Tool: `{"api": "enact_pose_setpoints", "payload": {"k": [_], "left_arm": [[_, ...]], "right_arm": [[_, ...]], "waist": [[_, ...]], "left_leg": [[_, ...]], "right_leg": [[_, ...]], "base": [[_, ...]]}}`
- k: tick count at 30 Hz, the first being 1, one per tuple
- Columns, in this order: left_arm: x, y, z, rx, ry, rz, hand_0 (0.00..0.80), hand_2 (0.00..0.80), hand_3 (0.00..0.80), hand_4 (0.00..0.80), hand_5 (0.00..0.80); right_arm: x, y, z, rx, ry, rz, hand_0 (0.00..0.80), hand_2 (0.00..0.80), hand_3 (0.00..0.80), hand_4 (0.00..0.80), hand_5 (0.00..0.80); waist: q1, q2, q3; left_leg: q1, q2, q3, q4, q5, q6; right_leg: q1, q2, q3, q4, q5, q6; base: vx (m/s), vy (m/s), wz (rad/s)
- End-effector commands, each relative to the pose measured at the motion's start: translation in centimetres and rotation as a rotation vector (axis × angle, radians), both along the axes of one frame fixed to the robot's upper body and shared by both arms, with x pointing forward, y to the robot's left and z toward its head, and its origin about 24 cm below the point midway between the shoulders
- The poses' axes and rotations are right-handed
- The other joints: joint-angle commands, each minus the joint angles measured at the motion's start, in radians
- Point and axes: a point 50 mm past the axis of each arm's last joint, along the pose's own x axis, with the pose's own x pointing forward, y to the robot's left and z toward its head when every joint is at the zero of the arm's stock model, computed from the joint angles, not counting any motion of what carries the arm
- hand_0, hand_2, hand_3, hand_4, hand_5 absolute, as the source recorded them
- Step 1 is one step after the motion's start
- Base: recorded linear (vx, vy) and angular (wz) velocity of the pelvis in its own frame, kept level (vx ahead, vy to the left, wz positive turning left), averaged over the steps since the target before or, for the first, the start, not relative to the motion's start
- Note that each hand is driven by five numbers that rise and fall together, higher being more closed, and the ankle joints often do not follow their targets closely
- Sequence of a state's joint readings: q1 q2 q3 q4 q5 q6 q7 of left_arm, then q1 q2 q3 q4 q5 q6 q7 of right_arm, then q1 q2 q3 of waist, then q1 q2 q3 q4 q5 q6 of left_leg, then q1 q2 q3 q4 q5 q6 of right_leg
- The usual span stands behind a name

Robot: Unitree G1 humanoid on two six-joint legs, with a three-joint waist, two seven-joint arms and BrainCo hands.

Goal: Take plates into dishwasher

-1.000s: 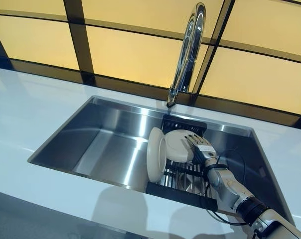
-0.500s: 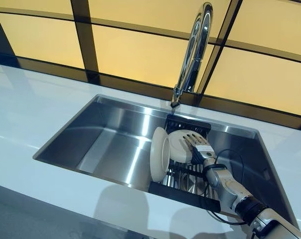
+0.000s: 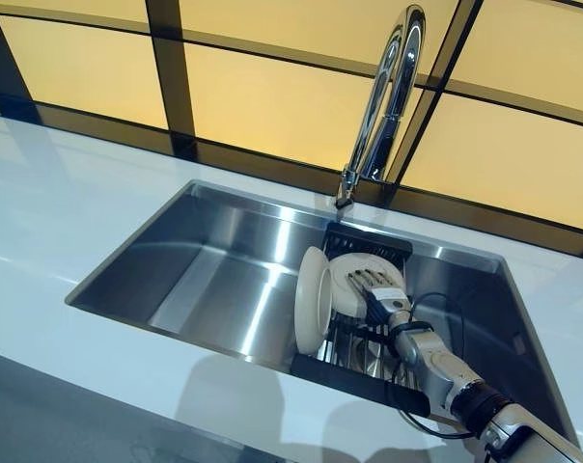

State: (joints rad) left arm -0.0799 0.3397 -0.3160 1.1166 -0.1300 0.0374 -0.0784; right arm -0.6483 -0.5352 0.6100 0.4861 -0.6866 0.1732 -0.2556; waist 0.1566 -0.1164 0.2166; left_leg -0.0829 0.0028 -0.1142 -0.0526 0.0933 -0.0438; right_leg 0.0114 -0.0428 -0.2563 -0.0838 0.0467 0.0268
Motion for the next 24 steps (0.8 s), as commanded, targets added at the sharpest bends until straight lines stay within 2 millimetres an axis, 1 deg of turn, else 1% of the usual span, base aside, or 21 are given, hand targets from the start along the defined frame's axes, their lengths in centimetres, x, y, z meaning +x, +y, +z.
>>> {"api": "enact_pose_setpoints", "payload": {"k": [1,11,24], "left_arm": [[1.8,-0.2,0.5,0.029,-0.015,-0.067,0.0,0.0,0.0,0.0,0.0],[1.7,0.1,0.5,0.03,-0.017,-0.064,0.0,0.0,0.0,0.0,0.0],[1.7,-0.3,0.4,0.021,-0.017,-0.068,0.0,0.0,0.0,0.0,0.0]], "right_arm": [[0.8,0.7,1.1,-0.084,-0.034,0.032,0.0,0.0,0.0,0.0,0.0],[0.8,-0.2,0.7,-0.082,-0.014,-0.004,0.0,0.0,0.0,0.0,0.0],[1.2,-1.0,0.8,-0.056,-0.054,-0.093,0.0,0.0,0.0,0.0,0.0]], "waist": [[0.016,-0.009,0.011],[0.015,-0.008,0.012],[0.019,-0.001,0.016]], "left_leg": [[-0.005,-0.036,0.025,0.019,-0.077,0.081],[-0.006,-0.035,0.028,0.015,-0.076,0.082],[-0.01,-0.037,0.025,0.021,-0.078,0.085]], "right_leg": [[-0.05,-0.027,0.035,0.103,-0.025,0.045],[-0.053,-0.028,0.035,0.104,-0.023,0.047],[-0.056,-0.029,0.038,0.103,-0.021,0.045]], "base": [[0.0,0.0,0.0],[0.0,0.0,0.0],[0.0,0.0,0.0]]}}
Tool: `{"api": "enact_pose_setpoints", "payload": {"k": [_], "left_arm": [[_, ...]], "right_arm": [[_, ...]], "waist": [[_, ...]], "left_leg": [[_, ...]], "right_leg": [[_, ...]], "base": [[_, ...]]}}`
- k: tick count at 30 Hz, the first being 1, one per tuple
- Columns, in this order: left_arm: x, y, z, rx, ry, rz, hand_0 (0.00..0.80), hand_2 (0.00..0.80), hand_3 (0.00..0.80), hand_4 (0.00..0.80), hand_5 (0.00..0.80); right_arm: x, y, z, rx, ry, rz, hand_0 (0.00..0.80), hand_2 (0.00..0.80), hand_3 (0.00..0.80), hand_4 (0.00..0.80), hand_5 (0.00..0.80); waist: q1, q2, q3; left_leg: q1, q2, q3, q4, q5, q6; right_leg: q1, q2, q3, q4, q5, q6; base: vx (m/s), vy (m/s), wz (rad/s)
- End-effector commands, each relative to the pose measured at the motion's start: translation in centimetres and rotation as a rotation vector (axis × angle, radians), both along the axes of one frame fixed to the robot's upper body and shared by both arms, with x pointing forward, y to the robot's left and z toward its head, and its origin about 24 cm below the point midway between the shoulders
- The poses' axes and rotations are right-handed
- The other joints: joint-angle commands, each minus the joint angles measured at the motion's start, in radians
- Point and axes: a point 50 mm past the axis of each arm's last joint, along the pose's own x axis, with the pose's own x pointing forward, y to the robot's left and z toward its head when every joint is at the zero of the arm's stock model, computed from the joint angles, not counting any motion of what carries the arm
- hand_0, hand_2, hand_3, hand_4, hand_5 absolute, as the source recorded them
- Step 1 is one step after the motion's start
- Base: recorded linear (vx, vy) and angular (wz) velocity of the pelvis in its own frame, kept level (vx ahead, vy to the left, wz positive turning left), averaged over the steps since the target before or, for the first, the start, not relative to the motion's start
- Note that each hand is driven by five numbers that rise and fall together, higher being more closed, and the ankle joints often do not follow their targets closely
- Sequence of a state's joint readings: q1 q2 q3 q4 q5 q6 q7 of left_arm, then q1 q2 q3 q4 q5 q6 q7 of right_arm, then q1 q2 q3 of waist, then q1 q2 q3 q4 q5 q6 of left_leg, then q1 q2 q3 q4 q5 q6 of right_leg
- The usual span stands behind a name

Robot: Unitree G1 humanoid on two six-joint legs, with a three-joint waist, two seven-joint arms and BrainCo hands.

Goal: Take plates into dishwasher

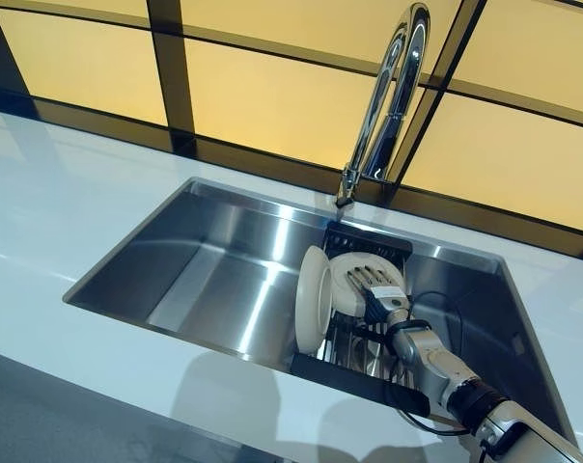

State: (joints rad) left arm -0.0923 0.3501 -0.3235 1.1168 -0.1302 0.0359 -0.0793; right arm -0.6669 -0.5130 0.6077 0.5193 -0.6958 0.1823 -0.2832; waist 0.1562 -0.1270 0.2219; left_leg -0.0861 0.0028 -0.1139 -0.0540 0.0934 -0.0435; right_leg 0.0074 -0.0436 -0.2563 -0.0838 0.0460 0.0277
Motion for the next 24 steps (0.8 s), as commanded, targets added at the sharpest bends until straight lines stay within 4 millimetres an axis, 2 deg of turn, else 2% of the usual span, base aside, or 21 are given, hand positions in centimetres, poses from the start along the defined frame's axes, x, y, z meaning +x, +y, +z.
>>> {"api": "enact_pose_setpoints", "payload": {"k": [1,6,9,11,13,17,20,21,24], "left_arm": [[1.24,-0.56,0.19,0.011,-0.006,-0.058,0.0,0.0,0.0,0.0,0.0],[1.32,-0.56,0.22,0.01,-0.011,-0.057,0.0,0.0,0.0,0.0,0.0],[1.4,-0.64,0.23,0.009,-0.011,-0.059,0.0,0.0,0.0,0.0,0.0],[1.39,-0.69,0.22,0.007,-0.013,-0.059,0.0,0.0,0.0,0.0,0.0],[1.38,-0.7,0.22,0.006,-0.013,-0.061,0.0,0.0,0.0,0.0,0.0],[1.41,-0.7,0.24,0.004,-0.015,-0.063,0.0,0.0,0.0,0.0,0.0],[1.43,-0.67,0.26,0.003,-0.016,-0.061,0.0,0.0,0.0,0.0,0.0],[1.41,-0.7,0.24,0.003,-0.015,-0.06,0.0,0.0,0.0,0.0,0.0],[1.41,-0.63,0.25,0.004,-0.014,-0.061,0.0,0.0,0.0,0.0,0.0]], "right_arm": [[0.91,-1.26,0.73,-0.057,-0.029,-0.08,0.0,0.0,0.0,0.0,0.0],[1.05,-1.65,0.64,-0.052,-0.025,-0.108,0.0,0.0,0.0,0.0,0.0],[1.19,-1.76,0.78,-0.049,-0.028,-0.117,0.245,0.245,0.245,0.245,0.245],[1.26,-1.81,0.93,-0.049,-0.032,-0.12,0.285,0.285,0.285,0.285,0.285],[1.27,-1.87,1.01,-0.049,-0.035,-0.122,0.292,0.292,0.292,0.292,0.292],[1.28,-1.95,1.11,-0.045,-0.044,-0.123,0.264,0.264,0.264,0.264,0.264],[1.27,-1.99,1.19,-0.042,-0.051,-0.121,0.342,0.342,0.342,0.342,0.342],[1.26,-1.99,1.15,-0.041,-0.052,-0.12,0.433,0.433,0.433,0.433,0.433],[1.22,-2.1,1.04,-0.036,-0.053,-0.118,0.464,0.464,0.464,0.464,0.464]], "waist": [[0.02,0.01,0.011],[0.022,0.013,0.016],[0.024,0.014,0.017],[0.024,0.015,0.019],[0.025,0.015,0.018],[0.025,0.013,0.016],[0.024,0.012,0.015],[0.024,0.012,0.014],[0.024,0.011,0.014]], "left_leg": [[-0.007,-0.037,0.025,0.022,-0.077,0.085],[-0.009,-0.037,0.023,0.021,-0.076,0.085],[-0.01,-0.038,0.022,0.02,-0.076,0.086],[-0.01,-0.038,0.021,0.021,-0.075,0.086],[-0.009,-0.039,0.02,0.02,-0.075,0.087],[-0.011,-0.039,0.021,0.02,-0.075,0.087],[-0.01,-0.038,0.022,0.019,-0.076,0.088],[-0.009,-0.038,0.023,0.017,-0.076,0.088],[-0.009,-0.038,0.022,0.019,-0.076,0.088]], "right_leg": [[-0.052,-0.028,0.038,0.103,-0.021,0.044],[-0.054,-0.03,0.036,0.105,-0.02,0.044],[-0.055,-0.031,0.035,0.106,-0.02,0.045],[-0.056,-0.031,0.035,0.107,-0.021,0.044],[-0.055,-0.031,0.036,0.107,-0.021,0.044],[-0.056,-0.032,0.036,0.106,-0.019,0.045],[-0.057,-0.031,0.037,0.105,-0.018,0.046],[-0.057,-0.031,0.037,0.104,-0.018,0.046],[-0.056,-0.032,0.037,0.105,-0.018,0.047]], "base": [[0.0,0.0,0.0],[0.0,0.0,0.0],[0.0,0.0,0.0],[0.0,0.0,0.0],[0.0,0.0,0.0],[0.0,0.0,0.0],[0.0,0.0,0.0],[0.0,0.0,0.0],[0.0,0.0,0.0]]}}
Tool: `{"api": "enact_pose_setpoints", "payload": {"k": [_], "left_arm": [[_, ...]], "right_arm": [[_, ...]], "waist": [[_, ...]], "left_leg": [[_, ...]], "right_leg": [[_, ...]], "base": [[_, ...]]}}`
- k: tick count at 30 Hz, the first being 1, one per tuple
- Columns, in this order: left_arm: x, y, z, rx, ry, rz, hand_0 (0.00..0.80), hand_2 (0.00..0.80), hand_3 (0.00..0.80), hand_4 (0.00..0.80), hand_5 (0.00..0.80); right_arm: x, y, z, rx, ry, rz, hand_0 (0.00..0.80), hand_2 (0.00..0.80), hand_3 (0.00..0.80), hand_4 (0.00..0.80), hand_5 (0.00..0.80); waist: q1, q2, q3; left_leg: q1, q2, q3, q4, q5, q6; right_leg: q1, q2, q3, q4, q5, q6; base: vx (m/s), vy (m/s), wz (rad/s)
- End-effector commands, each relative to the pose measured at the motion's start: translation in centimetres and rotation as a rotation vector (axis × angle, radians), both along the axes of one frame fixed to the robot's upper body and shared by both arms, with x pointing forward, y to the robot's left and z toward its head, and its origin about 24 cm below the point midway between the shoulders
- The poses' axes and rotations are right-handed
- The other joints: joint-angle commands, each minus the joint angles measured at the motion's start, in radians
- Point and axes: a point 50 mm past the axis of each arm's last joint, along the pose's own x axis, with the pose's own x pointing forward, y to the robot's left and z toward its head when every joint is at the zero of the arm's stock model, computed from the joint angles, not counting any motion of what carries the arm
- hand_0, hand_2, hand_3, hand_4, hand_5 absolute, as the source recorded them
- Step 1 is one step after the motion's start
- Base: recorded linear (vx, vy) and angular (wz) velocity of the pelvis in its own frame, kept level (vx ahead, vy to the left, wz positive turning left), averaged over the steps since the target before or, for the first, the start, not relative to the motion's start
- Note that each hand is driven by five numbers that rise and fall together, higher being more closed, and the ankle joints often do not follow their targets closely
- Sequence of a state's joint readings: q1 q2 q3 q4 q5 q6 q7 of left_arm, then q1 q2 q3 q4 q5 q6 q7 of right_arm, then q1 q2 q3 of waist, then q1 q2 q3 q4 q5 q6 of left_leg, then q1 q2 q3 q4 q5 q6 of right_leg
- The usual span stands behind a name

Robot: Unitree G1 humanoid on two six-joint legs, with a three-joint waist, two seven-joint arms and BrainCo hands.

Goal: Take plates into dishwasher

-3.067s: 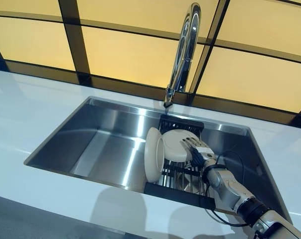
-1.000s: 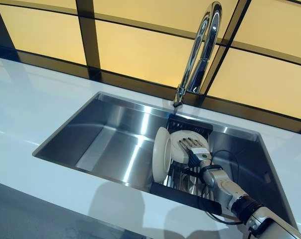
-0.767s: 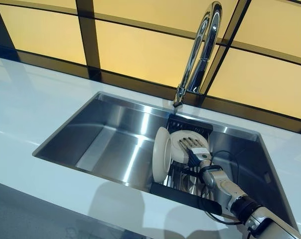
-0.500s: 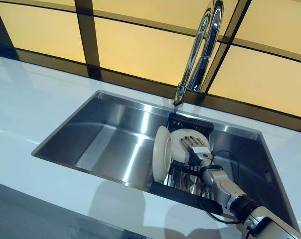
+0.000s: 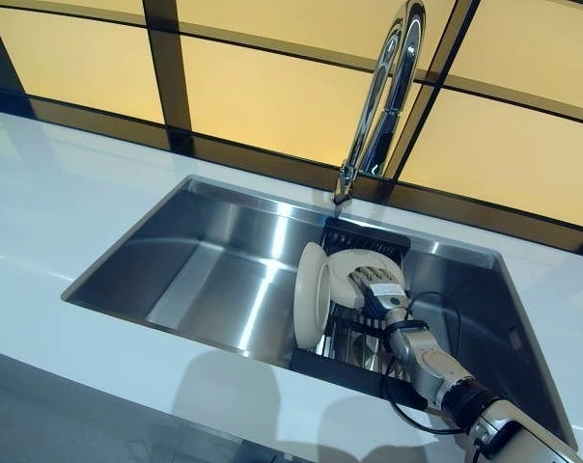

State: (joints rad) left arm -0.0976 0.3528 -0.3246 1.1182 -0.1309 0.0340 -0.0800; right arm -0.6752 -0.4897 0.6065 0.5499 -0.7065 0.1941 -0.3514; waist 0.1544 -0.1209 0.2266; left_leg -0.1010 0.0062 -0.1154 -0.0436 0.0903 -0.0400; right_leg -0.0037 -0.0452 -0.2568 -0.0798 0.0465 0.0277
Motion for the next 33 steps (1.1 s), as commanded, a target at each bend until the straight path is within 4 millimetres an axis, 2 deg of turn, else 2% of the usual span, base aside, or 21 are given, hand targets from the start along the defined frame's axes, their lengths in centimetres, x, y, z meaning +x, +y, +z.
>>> {"api": "enact_pose_setpoints", "payload": {"k": [1,13,15,16,17,18,33], "left_arm": [[1.2,-0.7,0.2,0.003,-0.009,-0.059,0.0,0.0,0.0,0.0,0.0],[1.1,-0.7,0.1,0.004,-0.009,-0.054,0.0,0.0,0.0,0.0,0.0],[0.9,-0.7,0.1,0.005,-0.006,-0.053,0.0,0.0,0.0,0.0,0.0],[0.9,-0.7,0.1,0.005,-0.006,-0.053,0.0,0.0,0.0,0.0,0.0],[0.9,-0.7,0.1,0.005,-0.006,-0.053,0.0,0.0,0.0,0.0,0.0],[0.9,-0.6,0.1,0.005,-0.005,-0.053,0.0,0.0,0.0,0.0,0.0],[0.0,-0.7,-0.3,-0.002,0.019,-0.048,0.0,0.0,0.0,0.0,0.0]], "right_arm": [[1.1,-2.3,1.0,-0.039,0.003,-0.099,0.464,0.464,0.464,0.464,0.464],[1.0,-2.6,1.6,-0.021,-0.045,-0.12,0.489,0.489,0.489,0.489,0.489],[1.0,-2.9,1.8,-0.007,-0.061,-0.131,0.458,0.458,0.458,0.458,0.458],[1.0,-3.0,1.8,-0.004,-0.066,-0.133,0.301,0.301,0.301,0.301,0.301],[1.0,-3.0,1.9,-0.001,-0.07,-0.135,0.201,0.201,0.201,0.201,0.201],[1.0,-3.0,2.0,0.002,-0.072,-0.138,0.0,0.0,0.0,0.0,0.0],[0.5,-4.2,1.7,0.019,-0.088,-0.173,0.0,0.0,0.0,0.0,0.0]], "waist": [[0.026,0.005,0.009],[0.025,0.002,0.007],[0.023,0.001,0.003],[0.022,0.0,0.003],[0.021,0.0,0.003],[0.02,0.0,0.002],[0.013,0.002,-0.018]], "left_leg": [[0.006,-0.042,0.023,0.008,-0.073,0.085],[0.009,-0.041,0.025,0.005,-0.074,0.087],[0.012,-0.04,0.027,0.003,-0.075,0.087],[0.012,-0.04,0.027,0.003,-0.076,0.087],[0.013,-0.04,0.028,0.003,-0.076,0.087],[0.013,-0.04,0.029,0.003,-0.076,0.087],[0.029,-0.042,0.036,-0.002,-0.079,0.088]], "right_leg": [[-0.045,-0.03,0.037,0.101,-0.018,0.047],[-0.044,-0.029,0.038,0.1,-0.017,0.048],[-0.042,-0.028,0.041,0.097,-0.016,0.048],[-0.042,-0.027,0.041,0.096,-0.015,0.048],[-0.042,-0.027,0.042,0.095,-0.015,0.048],[-0.042,-0.027,0.043,0.093,-0.014,0.049],[-0.031,-0.025,0.051,0.084,-0.009,0.052]], "base": [[0.0,0.0,0.0],[0.0,0.0,0.0],[0.0,0.0,0.0],[0.0,0.0,0.0],[0.0,0.0,0.0],[0.0,0.0,0.0],[0.006,0.002,0.0]]}}
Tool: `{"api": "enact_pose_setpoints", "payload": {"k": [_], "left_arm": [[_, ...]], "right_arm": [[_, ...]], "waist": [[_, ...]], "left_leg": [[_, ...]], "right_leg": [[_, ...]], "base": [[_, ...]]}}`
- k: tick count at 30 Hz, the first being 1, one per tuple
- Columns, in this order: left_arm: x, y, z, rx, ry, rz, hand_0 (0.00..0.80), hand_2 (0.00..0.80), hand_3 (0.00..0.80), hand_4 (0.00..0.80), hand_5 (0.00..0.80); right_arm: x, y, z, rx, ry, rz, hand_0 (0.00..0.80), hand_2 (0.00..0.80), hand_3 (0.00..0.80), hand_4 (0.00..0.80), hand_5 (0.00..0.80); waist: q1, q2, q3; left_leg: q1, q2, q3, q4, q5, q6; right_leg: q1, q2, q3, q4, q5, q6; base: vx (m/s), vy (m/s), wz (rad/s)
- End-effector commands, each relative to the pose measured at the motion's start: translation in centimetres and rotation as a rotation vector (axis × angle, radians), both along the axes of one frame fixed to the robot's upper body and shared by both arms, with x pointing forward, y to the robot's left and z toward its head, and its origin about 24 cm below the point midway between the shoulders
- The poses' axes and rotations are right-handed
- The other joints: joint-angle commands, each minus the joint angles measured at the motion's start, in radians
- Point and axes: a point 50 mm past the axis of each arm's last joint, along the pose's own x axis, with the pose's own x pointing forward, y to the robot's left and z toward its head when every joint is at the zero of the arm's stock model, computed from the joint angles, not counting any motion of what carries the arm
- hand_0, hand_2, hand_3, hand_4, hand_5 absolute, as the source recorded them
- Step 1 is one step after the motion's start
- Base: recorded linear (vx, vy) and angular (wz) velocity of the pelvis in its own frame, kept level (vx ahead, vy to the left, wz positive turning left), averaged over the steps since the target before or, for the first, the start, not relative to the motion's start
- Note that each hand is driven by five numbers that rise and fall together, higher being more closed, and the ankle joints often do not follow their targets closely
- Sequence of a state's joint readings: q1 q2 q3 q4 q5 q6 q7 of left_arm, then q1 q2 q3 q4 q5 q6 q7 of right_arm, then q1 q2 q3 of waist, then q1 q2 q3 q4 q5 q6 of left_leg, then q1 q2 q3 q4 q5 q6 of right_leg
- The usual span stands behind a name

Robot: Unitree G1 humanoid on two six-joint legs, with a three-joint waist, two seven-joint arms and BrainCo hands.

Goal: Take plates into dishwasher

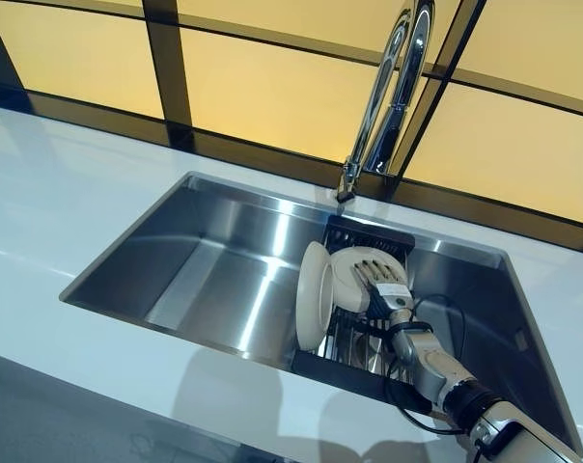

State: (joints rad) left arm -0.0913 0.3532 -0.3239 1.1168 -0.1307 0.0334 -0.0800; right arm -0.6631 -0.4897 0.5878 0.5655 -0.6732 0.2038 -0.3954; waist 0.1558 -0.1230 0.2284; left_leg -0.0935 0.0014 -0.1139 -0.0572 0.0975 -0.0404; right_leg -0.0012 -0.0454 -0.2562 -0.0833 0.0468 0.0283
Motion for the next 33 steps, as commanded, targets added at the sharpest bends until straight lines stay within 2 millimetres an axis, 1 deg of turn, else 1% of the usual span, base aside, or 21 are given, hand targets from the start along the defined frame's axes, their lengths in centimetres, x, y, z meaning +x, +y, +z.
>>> {"api": "enact_pose_setpoints", "payload": {"k": [1,11,19,27,30,31,32,33], "left_arm": [[0.1,-0.8,-0.3,-0.002,0.017,-0.05,0.0,0.0,0.0,0.0,0.0],[-0.3,-0.8,-0.4,-0.007,0.023,-0.046,0.0,0.0,0.0,0.0,0.0],[-0.1,-0.9,-0.4,-0.009,0.021,-0.042,0.0,0.0,0.0,0.0,0.0],[-0.4,-0.8,-0.5,-0.011,0.027,-0.038,0.0,0.0,0.0,0.0,0.0],[-0.6,-0.7,-0.5,-0.009,0.034,-0.038,0.0,0.0,0.0,0.0,0.0],[-0.7,-0.6,-0.5,-0.009,0.037,-0.037,0.0,0.0,0.0,0.0,0.0],[-0.8,-0.7,-0.6,-0.009,0.039,-0.035,0.0,0.0,0.0,0.0,0.0],[-0.9,-0.7,-0.6,-0.009,0.041,-0.033,0.0,0.0,0.0,0.0,0.0]], "right_arm": [[0.6,-3.5,1.9,-0.021,-0.067,-0.133,0.0,0.0,0.0,0.0,0.0],[0.7,-3.7,2.2,-0.004,-0.091,-0.147,0.0,0.0,0.0,0.0,0.0],[0.8,-4.0,3.2,0.019,-0.134,-0.153,0.0,0.0,0.0,0.0,0.0],[0.6,-4.5,4.3,0.057,-0.176,-0.149,0.0,0.0,0.0,0.0,0.0],[0.6,-4.6,4.3,0.05,-0.171,-0.138,0.0,0.0,0.0,0.0,0.0],[0.5,-4.6,4.2,0.048,-0.166,-0.136,0.056,0.056,0.056,0.056,0.056],[0.5,-4.6,4.1,0.046,-0.16,-0.134,0.056,0.056,0.056,0.056,0.056],[0.4,-4.6,4.0,0.044,-0.154,-0.131,0.245,0.245,0.245,0.245,0.245]], "waist": [[0.012,0.005,-0.022],[0.01,0.009,-0.024],[0.005,0.01,-0.026],[0.0,0.007,-0.034],[0.0,0.005,-0.039],[-0.001,0.004,-0.041],[-0.001,0.003,-0.044],[-0.002,0.002,-0.046]], "left_leg": [[0.023,-0.037,0.035,0.011,-0.087,0.089],[0.026,-0.039,0.04,0.01,-0.087,0.089],[0.028,-0.04,0.043,0.009,-0.088,0.091],[0.042,-0.039,0.046,0.005,-0.09,0.093],[0.046,-0.039,0.048,0.004,-0.092,0.093],[0.047,-0.039,0.048,0.003,-0.092,0.093],[0.049,-0.038,0.048,0.002,-0.092,0.092],[0.051,-0.038,0.049,0.001,-0.092,0.092]], "right_leg": [[-0.032,-0.025,0.05,0.086,-0.009,0.051],[-0.032,-0.023,0.058,0.075,-0.003,0.051],[-0.032,-0.024,0.061,0.078,-0.002,0.052],[-0.027,-0.023,0.065,0.079,0.0,0.055],[-0.023,-0.023,0.066,0.075,0.001,0.056],[-0.022,-0.023,0.066,0.073,0.002,0.057],[-0.021,-0.023,0.066,0.072,0.003,0.057],[-0.02,-0.022,0.066,0.071,0.003,0.057]], "base": [[0.0,0.0,0.0],[0.0,0.0,0.0],[0.0,0.0,0.0],[0.0,0.0,0.0],[0.0,0.0,0.0],[0.0,0.0,0.0],[0.0,0.0,0.0],[0.0,0.0,0.0]]}}
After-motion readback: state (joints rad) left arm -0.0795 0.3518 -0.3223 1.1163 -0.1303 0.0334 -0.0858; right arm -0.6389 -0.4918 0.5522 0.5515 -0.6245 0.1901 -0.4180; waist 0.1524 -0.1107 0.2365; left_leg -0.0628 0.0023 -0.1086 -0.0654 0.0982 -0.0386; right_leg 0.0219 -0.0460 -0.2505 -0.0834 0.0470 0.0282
